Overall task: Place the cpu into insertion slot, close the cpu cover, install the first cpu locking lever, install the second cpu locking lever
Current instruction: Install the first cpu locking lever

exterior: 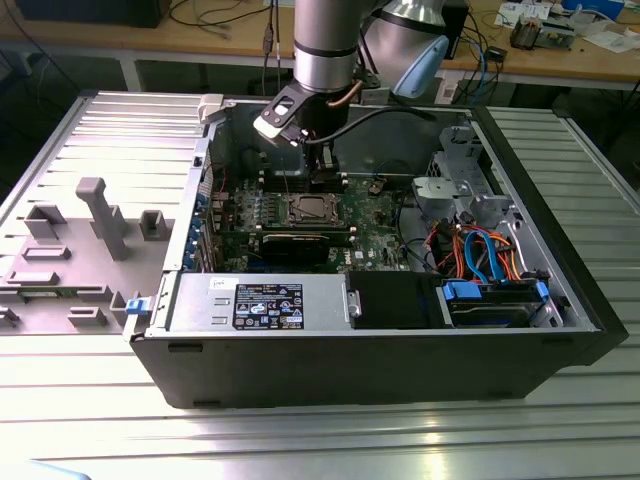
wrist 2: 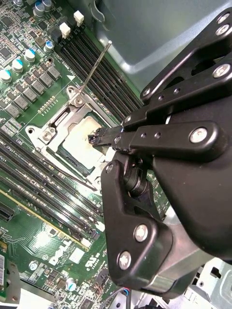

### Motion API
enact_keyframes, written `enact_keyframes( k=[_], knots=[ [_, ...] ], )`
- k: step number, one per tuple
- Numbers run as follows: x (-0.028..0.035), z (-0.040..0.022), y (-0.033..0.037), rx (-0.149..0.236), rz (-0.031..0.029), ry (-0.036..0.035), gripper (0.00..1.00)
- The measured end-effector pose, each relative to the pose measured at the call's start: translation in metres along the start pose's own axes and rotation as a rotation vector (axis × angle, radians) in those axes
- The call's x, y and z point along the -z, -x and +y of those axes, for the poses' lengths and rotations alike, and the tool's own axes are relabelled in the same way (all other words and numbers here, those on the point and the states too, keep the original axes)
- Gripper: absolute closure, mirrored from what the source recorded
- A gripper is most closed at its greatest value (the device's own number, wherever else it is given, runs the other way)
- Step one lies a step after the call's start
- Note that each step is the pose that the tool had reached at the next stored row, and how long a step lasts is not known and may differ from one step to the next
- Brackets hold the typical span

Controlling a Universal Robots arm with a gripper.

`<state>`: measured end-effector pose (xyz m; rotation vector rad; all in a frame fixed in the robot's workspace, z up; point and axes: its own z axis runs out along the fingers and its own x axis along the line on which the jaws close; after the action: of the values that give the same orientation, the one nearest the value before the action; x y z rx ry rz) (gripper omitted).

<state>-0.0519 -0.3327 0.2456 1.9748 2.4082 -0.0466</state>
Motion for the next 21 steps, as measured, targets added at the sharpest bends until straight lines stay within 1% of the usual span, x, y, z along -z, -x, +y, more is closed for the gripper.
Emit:
enact_keyframes(
  k=[21],
  knots=[
    [0.0000,-0.0014,-0.0002,0.003,-0.0002,0.0001,0.89]
  ],
)
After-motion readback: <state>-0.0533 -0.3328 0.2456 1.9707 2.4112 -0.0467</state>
